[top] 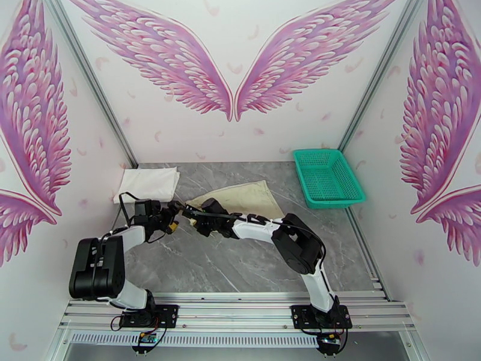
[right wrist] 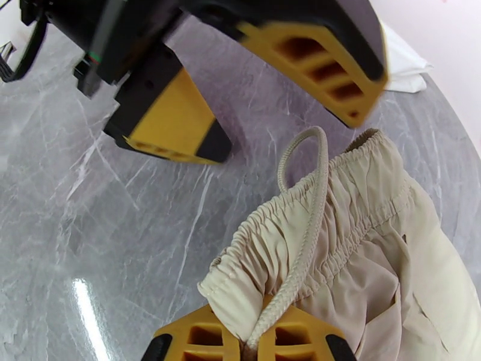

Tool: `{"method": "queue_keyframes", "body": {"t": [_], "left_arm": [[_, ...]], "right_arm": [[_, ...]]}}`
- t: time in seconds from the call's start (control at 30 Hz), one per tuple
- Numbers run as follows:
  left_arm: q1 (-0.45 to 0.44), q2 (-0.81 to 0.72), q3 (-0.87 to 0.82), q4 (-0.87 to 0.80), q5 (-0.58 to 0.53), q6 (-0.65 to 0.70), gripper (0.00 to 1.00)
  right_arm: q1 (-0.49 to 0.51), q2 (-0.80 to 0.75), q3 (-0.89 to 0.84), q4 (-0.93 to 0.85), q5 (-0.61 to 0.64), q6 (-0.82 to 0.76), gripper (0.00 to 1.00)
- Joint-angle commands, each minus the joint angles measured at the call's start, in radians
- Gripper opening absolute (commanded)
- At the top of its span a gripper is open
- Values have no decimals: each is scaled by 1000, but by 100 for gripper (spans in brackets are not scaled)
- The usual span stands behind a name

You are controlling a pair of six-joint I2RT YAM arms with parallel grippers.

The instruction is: Fold and stack the mixed laundry pile

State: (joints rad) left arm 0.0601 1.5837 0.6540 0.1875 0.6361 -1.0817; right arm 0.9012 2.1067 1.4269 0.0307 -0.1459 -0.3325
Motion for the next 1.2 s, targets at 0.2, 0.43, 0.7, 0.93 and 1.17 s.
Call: {"method": "queue_keyframes", "body": {"t": [0.2, 0.43, 0.7, 0.93, 1.17], "left_arm": [[-66, 47, 18, 16, -95, -96, 94], [-111, 69, 30, 78, -95, -145, 94], [-176, 133, 77, 161, -111, -217, 86], [-185, 176, 124, 76, -168, -128, 44], [-197, 148, 205, -114, -212, 58, 13]], "right_arm": [[-7, -71, -32, 90, -9, 27, 0], [-15, -90, -49, 121, -29, 32, 0], [-16, -76, -36, 109, -29, 37, 0], [-16, -97, -65, 111, -25, 57, 1], [-22, -168, -158, 102, -24, 180, 52]]}}
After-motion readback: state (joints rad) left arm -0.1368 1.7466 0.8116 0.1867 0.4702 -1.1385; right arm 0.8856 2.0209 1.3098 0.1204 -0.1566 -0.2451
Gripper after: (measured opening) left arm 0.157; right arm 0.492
